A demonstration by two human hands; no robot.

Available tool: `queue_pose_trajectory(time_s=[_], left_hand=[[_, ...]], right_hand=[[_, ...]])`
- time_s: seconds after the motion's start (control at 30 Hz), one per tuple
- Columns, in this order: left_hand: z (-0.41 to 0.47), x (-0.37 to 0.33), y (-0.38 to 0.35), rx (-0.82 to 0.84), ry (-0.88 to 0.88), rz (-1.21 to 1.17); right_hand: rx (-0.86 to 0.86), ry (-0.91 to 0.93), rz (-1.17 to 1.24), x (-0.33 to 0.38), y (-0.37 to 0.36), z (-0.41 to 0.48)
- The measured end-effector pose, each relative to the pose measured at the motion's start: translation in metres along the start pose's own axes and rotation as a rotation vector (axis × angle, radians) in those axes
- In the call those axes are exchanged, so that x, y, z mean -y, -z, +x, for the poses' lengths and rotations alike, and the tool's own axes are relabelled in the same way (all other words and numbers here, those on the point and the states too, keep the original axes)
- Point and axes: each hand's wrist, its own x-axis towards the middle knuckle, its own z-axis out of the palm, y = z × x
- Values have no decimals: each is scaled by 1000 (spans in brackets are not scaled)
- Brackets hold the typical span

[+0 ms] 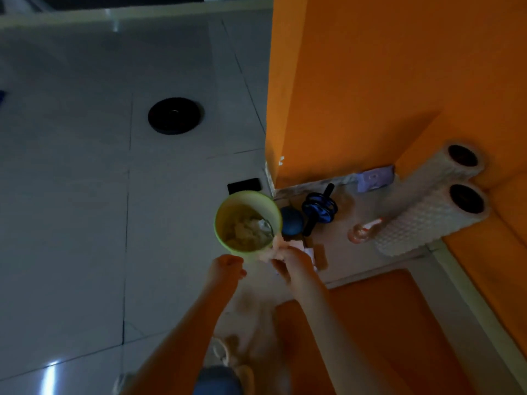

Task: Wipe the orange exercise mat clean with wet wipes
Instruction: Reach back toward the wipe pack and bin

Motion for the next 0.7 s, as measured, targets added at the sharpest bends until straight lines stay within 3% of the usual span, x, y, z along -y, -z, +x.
queue_pose_trajectory(time_s=[0.2,0.7], left_hand=[[53,-11,-1,-46,18,81],[99,-23,-35,-75,117,114]], right_hand=[[175,-14,-82,24,-31,71],[195,-57,-193,12,2,118]])
